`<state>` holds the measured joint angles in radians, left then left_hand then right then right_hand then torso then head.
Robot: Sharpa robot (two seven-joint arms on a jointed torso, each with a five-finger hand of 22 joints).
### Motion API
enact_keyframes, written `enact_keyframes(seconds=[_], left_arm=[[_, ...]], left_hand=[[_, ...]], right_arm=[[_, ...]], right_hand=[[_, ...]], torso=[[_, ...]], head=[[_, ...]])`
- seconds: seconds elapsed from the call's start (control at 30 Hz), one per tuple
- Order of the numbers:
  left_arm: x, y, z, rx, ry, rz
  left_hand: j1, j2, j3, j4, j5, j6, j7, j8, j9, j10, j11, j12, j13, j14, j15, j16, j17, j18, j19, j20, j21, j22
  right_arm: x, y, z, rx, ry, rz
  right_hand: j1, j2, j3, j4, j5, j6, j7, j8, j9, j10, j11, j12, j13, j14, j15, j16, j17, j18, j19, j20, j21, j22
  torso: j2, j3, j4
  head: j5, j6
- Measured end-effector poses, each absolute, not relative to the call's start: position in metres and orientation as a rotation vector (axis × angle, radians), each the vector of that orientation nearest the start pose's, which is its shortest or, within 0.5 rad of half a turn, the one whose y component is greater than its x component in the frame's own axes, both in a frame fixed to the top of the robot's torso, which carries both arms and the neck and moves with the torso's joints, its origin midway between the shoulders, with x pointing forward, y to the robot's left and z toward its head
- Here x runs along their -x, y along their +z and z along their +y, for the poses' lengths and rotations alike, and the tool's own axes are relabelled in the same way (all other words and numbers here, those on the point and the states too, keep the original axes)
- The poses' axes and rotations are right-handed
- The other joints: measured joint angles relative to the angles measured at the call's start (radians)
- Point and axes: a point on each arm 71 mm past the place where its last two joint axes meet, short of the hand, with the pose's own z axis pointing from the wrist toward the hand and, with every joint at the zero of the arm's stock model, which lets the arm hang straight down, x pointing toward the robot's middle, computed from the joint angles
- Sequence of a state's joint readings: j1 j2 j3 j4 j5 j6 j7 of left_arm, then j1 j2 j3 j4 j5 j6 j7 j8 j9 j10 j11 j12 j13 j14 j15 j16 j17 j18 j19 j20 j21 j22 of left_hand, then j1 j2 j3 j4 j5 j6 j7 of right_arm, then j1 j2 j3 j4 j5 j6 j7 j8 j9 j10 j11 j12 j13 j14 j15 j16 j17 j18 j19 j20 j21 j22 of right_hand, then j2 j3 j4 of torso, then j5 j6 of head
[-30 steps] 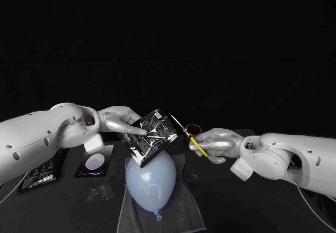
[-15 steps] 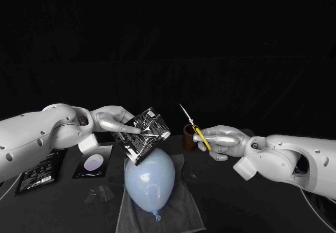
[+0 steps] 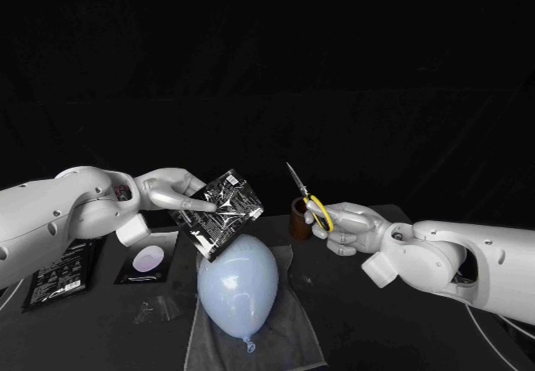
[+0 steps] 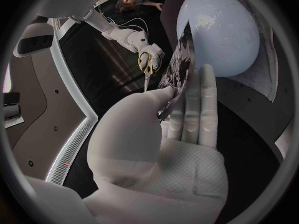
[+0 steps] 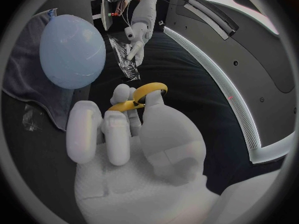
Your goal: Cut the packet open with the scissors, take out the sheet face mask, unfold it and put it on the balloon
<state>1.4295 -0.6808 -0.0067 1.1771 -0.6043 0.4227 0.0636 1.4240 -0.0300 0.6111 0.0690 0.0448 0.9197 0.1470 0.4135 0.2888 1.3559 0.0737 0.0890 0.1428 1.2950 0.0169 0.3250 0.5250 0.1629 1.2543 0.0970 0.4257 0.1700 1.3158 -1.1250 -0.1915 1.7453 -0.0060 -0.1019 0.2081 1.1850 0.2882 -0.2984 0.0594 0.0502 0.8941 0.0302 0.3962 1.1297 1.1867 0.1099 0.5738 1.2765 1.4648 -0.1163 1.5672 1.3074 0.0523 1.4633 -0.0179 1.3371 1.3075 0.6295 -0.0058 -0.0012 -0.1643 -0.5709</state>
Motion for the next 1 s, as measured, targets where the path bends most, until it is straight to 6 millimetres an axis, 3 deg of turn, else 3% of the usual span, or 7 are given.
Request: enact_keyframes(seconds=[0.1,0.3,0.4,0.53,0.63,0.87,1.0], left_arm=[[-0.555,-0.094,0.194,0.229,-1.355,2.087],[-0.554,-0.094,0.194,0.230,-1.354,2.082],[-0.554,-0.094,0.194,0.232,-1.354,2.080],[-0.553,-0.094,0.195,0.234,-1.353,2.077],[-0.553,-0.094,0.195,0.236,-1.353,2.075],[-0.553,-0.094,0.195,0.239,-1.355,2.072],[-0.553,-0.093,0.195,0.243,-1.354,2.068]], left_hand=[[0.000,0.000,0.000,0.000,0.000,0.000,0.000,-0.002,0.000,0.000,0.000,0.000,0.000,0.000,0.000,0.000,0.000,0.000,0.000,0.000,0.000,0.000],[-0.002,-0.002,0.000,0.000,0.000,0.000,0.000,0.001,0.000,0.000,0.000,0.000,0.001,-0.001,0.002,0.000,0.000,0.000,0.000,0.000,0.000,0.000],[-0.002,-0.002,0.000,0.000,0.000,0.000,0.000,0.002,0.000,0.000,0.000,0.000,0.001,-0.002,0.002,0.000,0.001,0.000,0.000,0.000,0.000,0.000],[-0.001,-0.001,0.000,0.000,0.000,0.000,0.000,0.002,0.000,0.000,0.000,0.000,0.001,-0.001,0.002,0.000,0.001,0.000,0.000,0.000,0.000,0.000],[-0.001,-0.001,0.000,0.000,0.000,0.000,0.000,0.002,0.000,0.000,0.000,0.000,0.001,-0.001,0.002,0.000,0.001,0.000,0.000,0.000,-0.001,0.001],[-0.001,-0.001,0.000,0.000,-0.001,0.000,0.000,0.002,0.000,0.000,0.000,0.000,0.001,-0.002,0.001,0.000,0.001,0.000,0.000,0.000,-0.001,0.001],[0.000,0.000,0.000,0.000,-0.003,-0.001,0.000,0.002,0.000,0.000,0.000,0.000,0.001,-0.001,-0.003,0.000,0.001,0.000,0.000,0.000,0.000,0.001]], right_arm=[[-0.435,-0.179,-0.260,-1.177,1.561,1.726],[-0.442,-0.182,-0.252,-1.199,1.623,1.714],[-0.444,-0.182,-0.248,-1.205,1.652,1.709],[-0.447,-0.183,-0.245,-1.212,1.679,1.699],[-0.449,-0.183,-0.243,-1.213,1.691,1.692],[-0.450,-0.184,-0.241,-1.210,1.700,1.689],[-0.450,-0.186,-0.240,-1.207,1.697,1.694]], right_hand=[[-0.003,-0.003,0.150,0.155,0.002,-0.011,0.059,-0.124,-0.182,0.000,0.000,0.072,0.006,0.002,0.053,0.000,0.000,0.000,0.002,0.043,0.002,0.000],[-0.003,-0.002,0.205,0.160,0.001,-0.007,0.072,-0.256,-0.330,0.000,0.000,0.073,0.006,0.002,0.060,-0.074,0.000,0.001,-0.001,0.066,-0.115,0.000],[-0.002,-0.003,0.213,0.162,0.001,0.004,0.083,-0.300,-0.389,0.004,0.004,0.003,-0.249,0.000,0.065,-0.157,0.000,0.017,-0.003,0.074,-0.194,0.000],[0.016,-0.020,0.256,0.166,0.001,0.024,0.103,-0.315,-0.429,0.047,0.015,-0.215,-0.474,-0.063,0.102,-0.500,-0.379,0.076,-0.138,0.078,-0.653,-0.134],[0.035,-0.040,0.275,0.180,0.001,0.035,0.113,-0.324,-0.458,0.059,0.015,-0.313,-0.576,-0.077,0.116,-0.715,-0.575,0.081,-0.178,0.085,-0.924,-0.313],[0.189,-0.156,0.335,0.158,0.000,0.084,0.108,-0.325,-0.497,0.071,0.022,-0.442,-0.711,-0.138,0.170,-0.971,-0.721,0.082,-0.237,0.111,-1.139,-0.533],[0.217,-0.182,0.371,0.121,0.000,0.122,0.110,-0.307,-0.502,0.071,0.022,-0.469,-0.761,-0.123,0.148,-1.047,-0.761,0.081,-0.222,0.098,-1.162,-0.588]], torso=[[0.000,-0.0004,0.0006],[0.000,-0.0012,0.0012],[0.000,-0.0013,0.0013],[0.000,-0.0013,0.0013],[0.000,-0.0012,0.0007],[0.000,0.0000,-0.0012],[0.000,0.0004,-0.0013]], head=[[-0.001,0.001],[0.000,0.002],[0.002,0.002],[0.005,0.003],[0.006,0.005],[0.009,0.007],[0.007,0.008]])
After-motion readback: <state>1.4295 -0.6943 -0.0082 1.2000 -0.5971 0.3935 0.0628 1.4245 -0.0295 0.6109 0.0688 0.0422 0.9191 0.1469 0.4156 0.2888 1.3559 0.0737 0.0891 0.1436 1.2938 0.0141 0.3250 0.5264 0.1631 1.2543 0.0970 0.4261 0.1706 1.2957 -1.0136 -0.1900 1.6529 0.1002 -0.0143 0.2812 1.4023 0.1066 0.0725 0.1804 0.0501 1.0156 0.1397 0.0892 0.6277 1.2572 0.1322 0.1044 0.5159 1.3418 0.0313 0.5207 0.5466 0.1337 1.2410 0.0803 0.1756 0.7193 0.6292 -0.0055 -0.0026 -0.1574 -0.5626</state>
